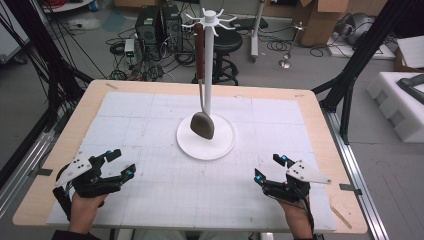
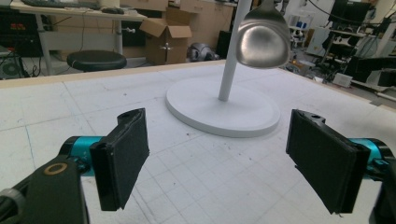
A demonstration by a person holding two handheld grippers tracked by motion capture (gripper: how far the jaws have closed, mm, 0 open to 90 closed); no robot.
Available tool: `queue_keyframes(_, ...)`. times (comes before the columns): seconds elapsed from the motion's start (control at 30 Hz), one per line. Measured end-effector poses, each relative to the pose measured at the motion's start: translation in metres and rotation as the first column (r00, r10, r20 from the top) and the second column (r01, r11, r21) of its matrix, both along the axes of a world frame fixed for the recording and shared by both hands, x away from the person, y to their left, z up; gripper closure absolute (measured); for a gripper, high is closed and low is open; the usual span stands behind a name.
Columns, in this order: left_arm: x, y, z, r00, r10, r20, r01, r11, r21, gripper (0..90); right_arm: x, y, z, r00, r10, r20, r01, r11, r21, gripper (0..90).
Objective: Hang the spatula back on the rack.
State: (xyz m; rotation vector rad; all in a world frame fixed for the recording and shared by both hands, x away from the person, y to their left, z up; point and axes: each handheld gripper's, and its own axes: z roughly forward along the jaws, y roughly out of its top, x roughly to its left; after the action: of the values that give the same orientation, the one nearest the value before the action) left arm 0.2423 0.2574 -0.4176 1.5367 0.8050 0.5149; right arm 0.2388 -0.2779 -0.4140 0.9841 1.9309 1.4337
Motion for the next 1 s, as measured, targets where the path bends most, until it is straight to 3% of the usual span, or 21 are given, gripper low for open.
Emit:
queue_keyframes(0.2,-0.001,-0.001,-0.001,1.0,-0.005,-0.004,0.005,1.0,0.002,23.0,-0.008,-0.013,-0.009,0.9993,-0.037,0.002,0.037,0.999,0.008,18.3)
queue_keyframes(0.53,-0.005,0.007,-0.008,0.9998,0.019,-0.004,-0.019,0.9987,-0.048,23.3,-0.016,-0.017,-0.01,0.9976,-0.068,0.012,0.067,0.998,0.021,18.3)
queue_keyframes(1.0,-0.006,0.006,-0.009,0.9998,0.019,-0.008,-0.019,0.9991,-0.038,23.4,-0.018,-0.019,-0.009,0.9967,-0.081,0.008,0.081,0.996,0.039,18.3)
